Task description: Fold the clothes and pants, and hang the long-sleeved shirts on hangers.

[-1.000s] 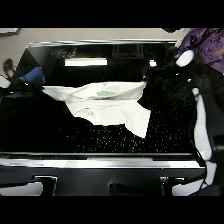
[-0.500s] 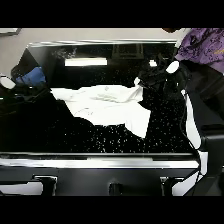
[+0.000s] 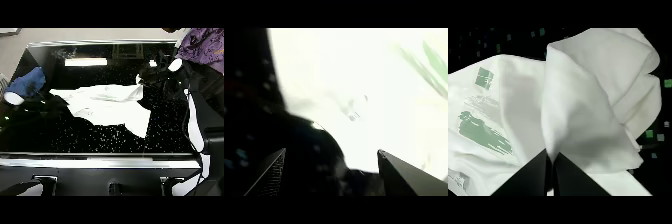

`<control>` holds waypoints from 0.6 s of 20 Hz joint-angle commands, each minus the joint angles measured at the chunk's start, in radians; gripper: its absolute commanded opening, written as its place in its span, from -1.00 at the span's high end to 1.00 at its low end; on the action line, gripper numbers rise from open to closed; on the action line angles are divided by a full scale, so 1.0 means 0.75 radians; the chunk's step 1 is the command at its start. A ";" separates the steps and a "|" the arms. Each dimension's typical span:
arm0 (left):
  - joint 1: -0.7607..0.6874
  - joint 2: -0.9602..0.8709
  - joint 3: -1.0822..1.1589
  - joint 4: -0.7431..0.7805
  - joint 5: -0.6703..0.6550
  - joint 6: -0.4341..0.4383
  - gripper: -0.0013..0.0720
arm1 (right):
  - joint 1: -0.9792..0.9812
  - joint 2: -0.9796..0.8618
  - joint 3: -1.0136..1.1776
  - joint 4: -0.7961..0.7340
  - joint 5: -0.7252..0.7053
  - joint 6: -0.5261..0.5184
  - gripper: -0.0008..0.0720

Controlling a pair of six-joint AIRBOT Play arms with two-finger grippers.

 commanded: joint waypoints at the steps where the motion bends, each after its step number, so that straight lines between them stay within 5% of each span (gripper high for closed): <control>1: -0.274 0.017 -0.219 -0.202 0.247 -0.136 -0.84 | 0.001 0.041 0.001 -0.057 0.042 -0.005 0.91; 5: -0.511 -0.035 -0.261 -0.209 0.484 -0.338 -0.84 | 0.001 0.083 0.001 -0.154 0.082 -0.004 0.91; 12: -0.599 -0.122 -0.260 -0.329 0.535 -0.345 -0.83 | 0.001 0.099 0.001 -0.165 0.100 -0.004 0.91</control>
